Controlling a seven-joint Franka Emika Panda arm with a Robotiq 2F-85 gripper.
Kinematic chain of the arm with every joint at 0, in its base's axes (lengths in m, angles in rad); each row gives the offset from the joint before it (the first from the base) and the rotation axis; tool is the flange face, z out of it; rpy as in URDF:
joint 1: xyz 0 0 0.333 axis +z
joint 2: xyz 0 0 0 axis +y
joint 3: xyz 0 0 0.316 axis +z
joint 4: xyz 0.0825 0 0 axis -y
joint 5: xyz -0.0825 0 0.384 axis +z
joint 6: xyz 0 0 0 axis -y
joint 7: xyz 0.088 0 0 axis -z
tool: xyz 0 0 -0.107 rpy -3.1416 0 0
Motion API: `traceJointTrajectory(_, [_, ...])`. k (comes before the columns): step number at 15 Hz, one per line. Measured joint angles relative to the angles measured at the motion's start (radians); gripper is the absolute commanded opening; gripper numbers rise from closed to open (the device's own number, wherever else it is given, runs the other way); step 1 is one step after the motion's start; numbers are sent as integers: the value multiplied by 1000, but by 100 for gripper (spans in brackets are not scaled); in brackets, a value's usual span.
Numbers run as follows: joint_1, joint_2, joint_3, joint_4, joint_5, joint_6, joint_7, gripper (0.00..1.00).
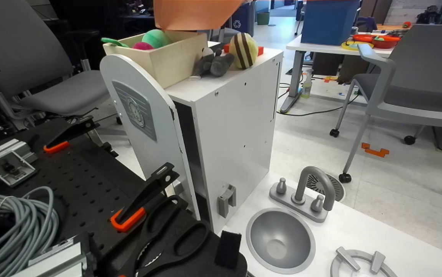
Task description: Pick up the tray
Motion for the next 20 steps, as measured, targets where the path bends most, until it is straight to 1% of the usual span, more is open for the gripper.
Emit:
traceJointTrajectory(4, [32,-33,12,-7,-77,-9,-7,2])
traceJointTrajectory(8, [55,-65,14,-9,-82,-49,-85,2])
traceJointTrajectory(10, [59,-77,13,-9,-79,-77,-135,2])
traceJointTrajectory(12, [61,-85,13,-9,-79,-100,-159,2])
traceJointTrajectory(16, [63,-86,13,-10,-82,-124,-156,2])
traceJointTrajectory(20, [63,-96,20,-10,-123,-134,-86,2])
